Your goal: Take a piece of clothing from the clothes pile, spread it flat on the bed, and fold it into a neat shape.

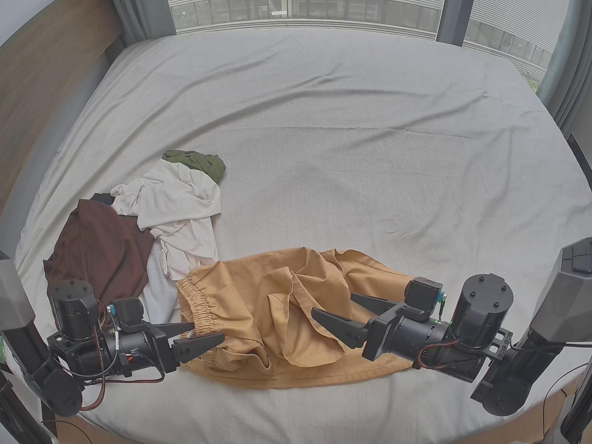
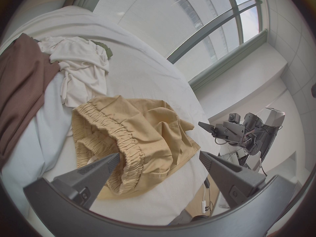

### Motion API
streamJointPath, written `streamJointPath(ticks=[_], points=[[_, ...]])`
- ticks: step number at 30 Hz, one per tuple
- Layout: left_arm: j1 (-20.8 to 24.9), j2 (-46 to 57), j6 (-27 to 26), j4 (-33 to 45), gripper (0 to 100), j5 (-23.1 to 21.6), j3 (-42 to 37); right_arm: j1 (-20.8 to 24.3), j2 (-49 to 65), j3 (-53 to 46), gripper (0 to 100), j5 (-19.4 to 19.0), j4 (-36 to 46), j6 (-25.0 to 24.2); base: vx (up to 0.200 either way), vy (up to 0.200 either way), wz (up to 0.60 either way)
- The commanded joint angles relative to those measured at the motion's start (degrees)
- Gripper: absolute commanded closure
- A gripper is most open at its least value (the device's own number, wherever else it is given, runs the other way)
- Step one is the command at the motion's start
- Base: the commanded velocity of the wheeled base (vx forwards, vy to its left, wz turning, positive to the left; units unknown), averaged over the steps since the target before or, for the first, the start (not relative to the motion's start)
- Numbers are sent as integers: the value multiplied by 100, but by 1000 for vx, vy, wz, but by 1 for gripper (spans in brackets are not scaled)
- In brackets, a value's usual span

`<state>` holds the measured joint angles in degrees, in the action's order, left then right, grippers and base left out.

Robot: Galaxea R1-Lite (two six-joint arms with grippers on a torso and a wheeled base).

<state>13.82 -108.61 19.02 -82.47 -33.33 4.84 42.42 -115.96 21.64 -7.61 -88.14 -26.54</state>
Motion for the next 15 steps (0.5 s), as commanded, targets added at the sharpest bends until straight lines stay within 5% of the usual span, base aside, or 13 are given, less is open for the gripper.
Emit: streamJointPath(ticks=[1, 15], points=[[314, -855, -12, -709, 0, 99, -282, 12, -59, -19, 0, -4, -10, -9, 0, 0, 0], [428, -908, 14, -656, 0, 160, -159, 20, -59, -28, 0, -4, -10, -9, 0, 0, 0]])
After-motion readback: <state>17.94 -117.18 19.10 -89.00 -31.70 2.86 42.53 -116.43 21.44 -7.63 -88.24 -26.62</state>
